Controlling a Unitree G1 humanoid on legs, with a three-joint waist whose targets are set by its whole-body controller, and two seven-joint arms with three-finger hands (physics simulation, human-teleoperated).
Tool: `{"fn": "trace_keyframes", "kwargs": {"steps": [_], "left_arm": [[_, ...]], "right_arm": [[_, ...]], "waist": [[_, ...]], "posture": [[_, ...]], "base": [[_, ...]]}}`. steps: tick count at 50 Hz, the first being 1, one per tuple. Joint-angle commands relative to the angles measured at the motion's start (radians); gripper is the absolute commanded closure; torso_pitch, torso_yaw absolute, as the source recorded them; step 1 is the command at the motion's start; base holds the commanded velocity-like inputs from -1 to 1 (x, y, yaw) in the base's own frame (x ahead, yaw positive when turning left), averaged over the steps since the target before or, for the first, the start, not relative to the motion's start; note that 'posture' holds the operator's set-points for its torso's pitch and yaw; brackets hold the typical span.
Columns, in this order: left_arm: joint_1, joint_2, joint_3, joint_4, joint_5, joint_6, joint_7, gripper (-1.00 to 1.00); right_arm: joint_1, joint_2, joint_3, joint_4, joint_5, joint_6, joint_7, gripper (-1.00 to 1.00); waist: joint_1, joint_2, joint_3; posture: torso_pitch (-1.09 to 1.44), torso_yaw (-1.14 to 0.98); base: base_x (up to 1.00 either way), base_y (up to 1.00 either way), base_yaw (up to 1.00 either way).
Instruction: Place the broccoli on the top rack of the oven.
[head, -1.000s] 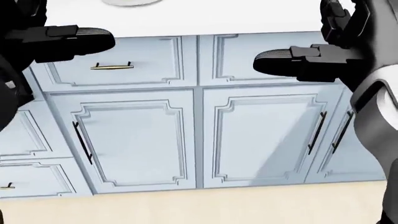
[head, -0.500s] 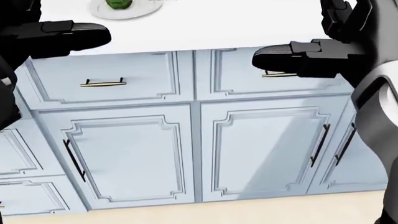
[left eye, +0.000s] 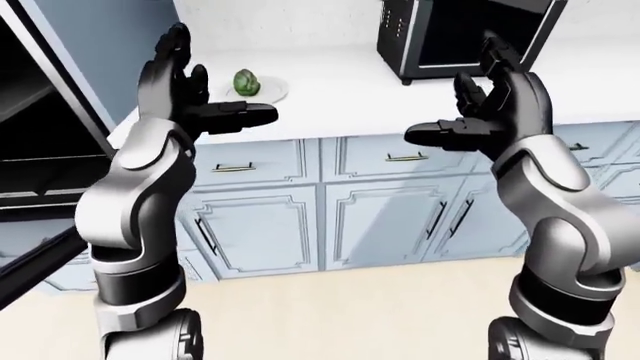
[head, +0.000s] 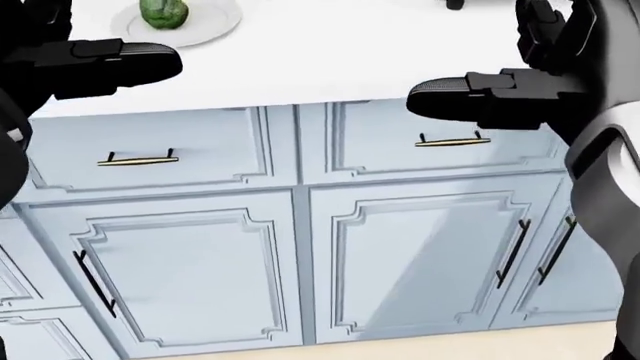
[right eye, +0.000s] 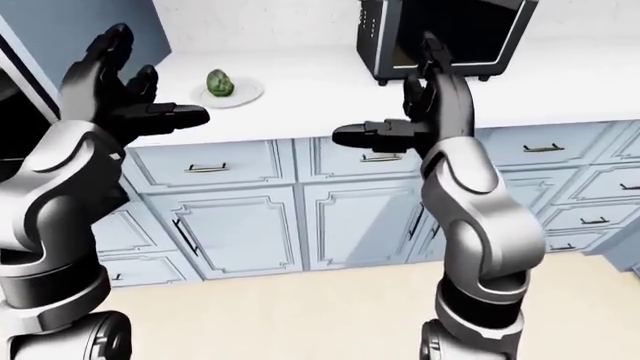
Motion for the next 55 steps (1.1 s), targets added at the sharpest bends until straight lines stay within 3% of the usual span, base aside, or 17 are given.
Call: {"fn": "trace_keyframes", "kwargs": {"steps": [1,3,4,6,8,11,14,17,18,26,30,39,44,45,47,50,55], "left_arm": [[-0.026,0.013,0.013,-0.017,0.007,-0.035,0.001,-1.0],[-0.027,0.013,0.013,-0.019,0.007,-0.033,0.002,-1.0],[-0.027,0.013,0.013,-0.022,0.006,-0.03,0.003,-1.0],[-0.026,0.013,0.012,-0.014,0.009,-0.037,0.001,-1.0],[-0.028,0.014,0.012,-0.013,0.01,-0.037,0.001,-1.0],[-0.028,0.013,0.012,-0.016,0.01,-0.034,0.001,-1.0],[-0.028,0.013,0.013,-0.009,0.011,-0.039,-0.001,-1.0],[-0.026,0.013,0.013,-0.01,0.011,-0.04,-0.001,-1.0],[-0.027,0.013,0.013,-0.011,0.011,-0.039,-0.001,-1.0],[-0.028,0.011,0.011,-0.012,0.011,-0.037,0.001,-1.0],[-0.028,0.012,0.013,-0.011,0.011,-0.037,0.0,-1.0],[-0.026,0.011,0.011,-0.015,0.011,-0.035,0.001,-1.0],[-0.024,0.011,0.009,-0.005,0.015,-0.045,-0.003,-1.0],[-0.025,0.011,0.01,-0.009,0.014,-0.041,-0.002,-1.0],[-0.023,0.01,0.011,-0.01,0.014,-0.043,-0.003,-1.0],[-0.023,0.009,0.012,-0.015,0.014,-0.039,-0.001,-1.0],[-0.029,0.006,0.005,0.005,0.027,-0.125,-0.014,-1.0]], "right_arm": [[-0.029,-0.005,-0.001,-0.024,0.003,-0.027,0.005,-1.0],[-0.03,-0.004,0.001,-0.025,0.002,-0.025,0.004,-1.0],[-0.031,-0.004,0.0,-0.025,0.002,-0.024,0.004,-1.0],[-0.033,-0.004,-0.001,-0.026,0.002,-0.021,0.003,-1.0],[-0.032,-0.004,0.0,-0.023,0.001,-0.024,0.004,-1.0],[-0.033,-0.004,-0.001,-0.025,0.001,-0.021,0.005,-1.0],[-0.033,-0.002,0.001,-0.026,0.0,-0.019,0.003,-1.0],[-0.033,-0.002,0.0,-0.028,0.001,-0.017,0.004,-1.0],[-0.034,-0.002,0.0,-0.028,0.001,-0.016,0.003,-1.0],[-0.031,-0.002,0.0,-0.023,0.0,-0.022,0.006,-1.0],[-0.029,-0.003,-0.001,-0.024,0.0,-0.022,0.007,-1.0],[-0.028,-0.002,0.0,-0.026,0.0,-0.02,0.007,-1.0],[-0.028,-0.002,0.0,-0.023,-0.002,-0.022,0.008,-1.0],[-0.028,-0.002,0.0,-0.024,-0.002,-0.021,0.008,-1.0],[-0.027,-0.002,0.0,-0.025,-0.002,-0.022,0.009,-1.0],[-0.028,-0.002,0.0,-0.028,-0.002,-0.017,0.009,-1.0],[-0.033,-0.001,0.0,-0.031,-0.001,-0.01,0.005,-1.0]], "waist": [[0.002,0.003,-0.021],[-0.003,0.061,-0.04],[0.004,0.029,-0.037],[0.004,0.044,-0.034],[0.009,0.027,-0.043],[0.013,-0.005,-0.005],[0.026,-0.07,-0.005],[0.025,-0.043,-0.009],[0.021,-0.041,-0.036],[0.007,-0.012,-0.035],[-0.005,0.052,-0.041],[-0.002,-0.016,-0.027],[0.007,-0.096,-0.029],[-0.001,-0.06,-0.03],[0.005,-0.083,-0.039],[0.005,-0.067,-0.042],[-0.003,0.011,-0.028]], "posture": [[0.0,0.0],[0.0,0.0],[0.0,0.0],[0.0,0.0],[0.0,0.0],[0.0,0.0],[0.0,0.0],[0.0,0.0],[0.0,0.0],[0.0,0.0],[0.0,0.0],[0.0,0.0],[0.0,0.0],[0.0,0.0],[0.0,0.0],[0.0,0.0],[0.0,0.0]], "base": [[0.08,0.0,0.0],[0.07,0.0,0.0],[0.07,0.0,0.0],[0.06,0.0,0.0],[0.05,0.0,0.0],[0.04,0.0,0.0],[0.04,0.0,0.0],[0.04,0.01,0.0],[0.05,0.04,0.0],[0.04,0.12,0.0],[0.04,0.22,0.0],[0.04,0.23,0.0],[0.04,0.24,0.0],[0.05,0.24,0.0],[0.04,0.24,0.0],[0.04,0.24,0.0],[0.04,0.24,0.0]]}}
